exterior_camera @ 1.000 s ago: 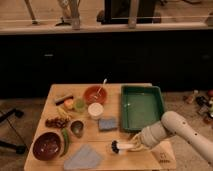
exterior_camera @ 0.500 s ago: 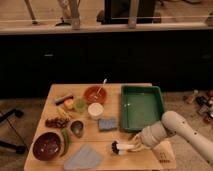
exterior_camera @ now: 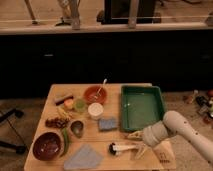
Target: Place brush in table surface
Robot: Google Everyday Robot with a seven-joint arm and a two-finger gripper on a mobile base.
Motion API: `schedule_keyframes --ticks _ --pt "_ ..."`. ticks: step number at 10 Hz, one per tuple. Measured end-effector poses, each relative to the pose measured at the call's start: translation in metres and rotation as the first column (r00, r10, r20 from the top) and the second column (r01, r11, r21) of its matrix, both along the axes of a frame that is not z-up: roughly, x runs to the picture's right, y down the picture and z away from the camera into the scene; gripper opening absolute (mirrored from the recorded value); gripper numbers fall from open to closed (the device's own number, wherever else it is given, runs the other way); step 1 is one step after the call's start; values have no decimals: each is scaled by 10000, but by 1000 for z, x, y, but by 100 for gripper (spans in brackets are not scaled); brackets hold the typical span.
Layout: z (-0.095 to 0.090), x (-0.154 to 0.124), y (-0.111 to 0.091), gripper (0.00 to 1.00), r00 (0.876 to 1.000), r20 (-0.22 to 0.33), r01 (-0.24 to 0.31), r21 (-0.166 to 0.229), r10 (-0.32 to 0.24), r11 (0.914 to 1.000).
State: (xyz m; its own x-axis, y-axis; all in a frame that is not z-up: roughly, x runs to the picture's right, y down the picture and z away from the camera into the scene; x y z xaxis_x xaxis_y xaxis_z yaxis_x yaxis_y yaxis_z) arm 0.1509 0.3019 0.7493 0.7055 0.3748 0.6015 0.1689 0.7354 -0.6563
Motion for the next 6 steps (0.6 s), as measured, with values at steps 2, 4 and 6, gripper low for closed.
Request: schedule_keyframes --ticks 2,4,6 --pt "1 8 -1 80 9999 35 -120 156 120 9998" --pt "3 24 0 80 9997 -90 -203 156 205 9997" --pt "4 36 1 80 9996 -148 -245 126 247 9996"
